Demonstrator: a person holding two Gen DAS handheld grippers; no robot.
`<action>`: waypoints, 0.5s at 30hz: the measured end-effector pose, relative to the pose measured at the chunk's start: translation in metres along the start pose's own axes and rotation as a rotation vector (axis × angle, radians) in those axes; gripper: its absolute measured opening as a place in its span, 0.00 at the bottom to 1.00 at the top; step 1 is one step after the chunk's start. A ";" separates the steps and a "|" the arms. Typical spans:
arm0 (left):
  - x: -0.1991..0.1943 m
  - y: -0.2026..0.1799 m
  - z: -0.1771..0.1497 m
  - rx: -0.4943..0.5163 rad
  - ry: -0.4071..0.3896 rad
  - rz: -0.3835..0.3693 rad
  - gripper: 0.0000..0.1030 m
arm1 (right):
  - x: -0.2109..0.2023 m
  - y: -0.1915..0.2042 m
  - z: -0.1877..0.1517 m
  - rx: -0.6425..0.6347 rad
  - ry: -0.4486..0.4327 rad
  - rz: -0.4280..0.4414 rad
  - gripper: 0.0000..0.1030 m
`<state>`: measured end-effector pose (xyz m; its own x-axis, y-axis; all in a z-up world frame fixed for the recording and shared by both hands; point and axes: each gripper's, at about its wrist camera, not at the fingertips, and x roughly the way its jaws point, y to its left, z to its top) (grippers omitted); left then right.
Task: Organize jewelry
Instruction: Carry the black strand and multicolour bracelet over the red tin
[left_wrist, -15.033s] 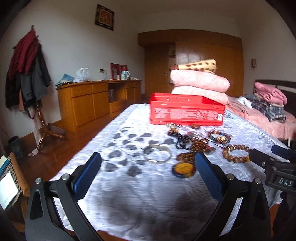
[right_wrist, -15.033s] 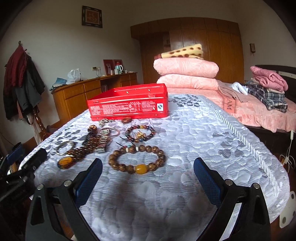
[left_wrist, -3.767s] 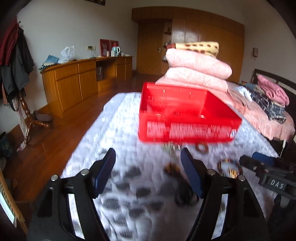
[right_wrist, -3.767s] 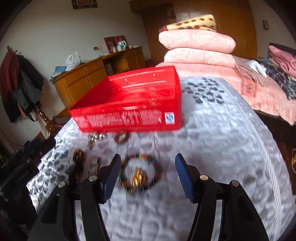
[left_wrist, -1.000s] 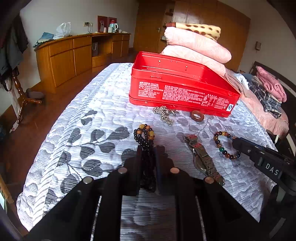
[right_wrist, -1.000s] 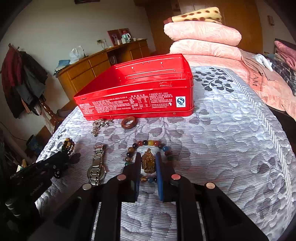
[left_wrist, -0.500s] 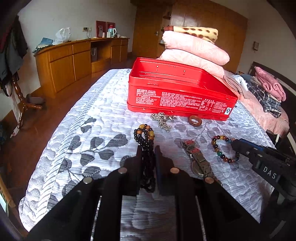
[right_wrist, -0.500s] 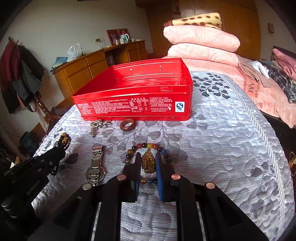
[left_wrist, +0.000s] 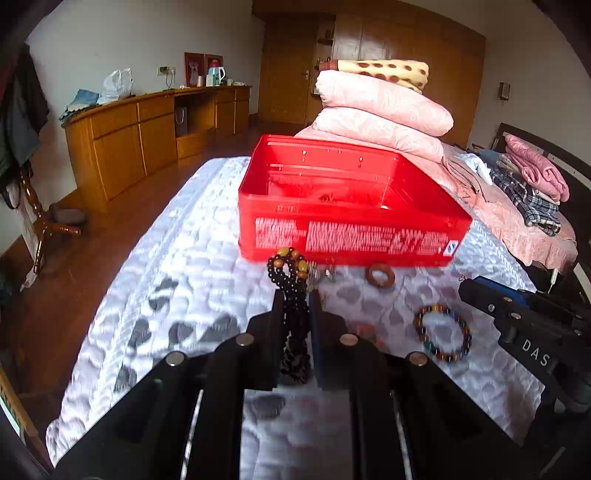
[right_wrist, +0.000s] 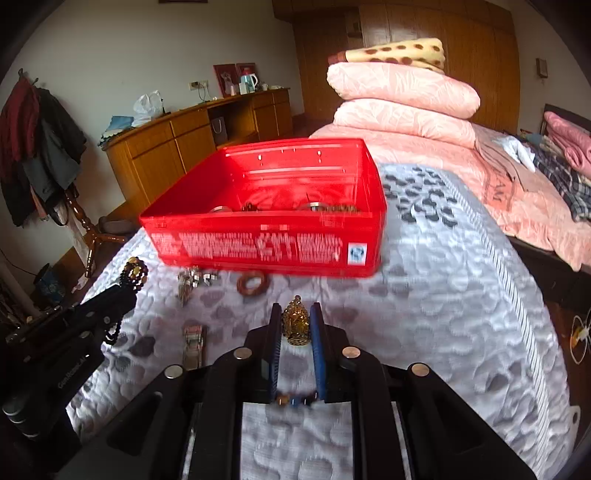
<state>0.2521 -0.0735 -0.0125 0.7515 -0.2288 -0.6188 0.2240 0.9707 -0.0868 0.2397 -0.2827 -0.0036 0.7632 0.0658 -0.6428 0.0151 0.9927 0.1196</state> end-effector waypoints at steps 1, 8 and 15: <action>0.002 -0.001 0.006 0.003 -0.006 0.001 0.12 | 0.001 0.000 0.004 -0.004 -0.006 -0.003 0.15; 0.007 -0.009 0.049 0.017 -0.065 -0.006 0.12 | 0.006 0.000 0.047 -0.019 -0.058 -0.016 0.15; 0.031 -0.015 0.109 0.002 -0.110 0.004 0.12 | 0.032 -0.002 0.102 -0.013 -0.084 -0.034 0.15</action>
<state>0.3394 -0.1028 0.0545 0.8159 -0.2312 -0.5300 0.2217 0.9716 -0.0826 0.3297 -0.2925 0.0530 0.8138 0.0241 -0.5806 0.0337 0.9955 0.0885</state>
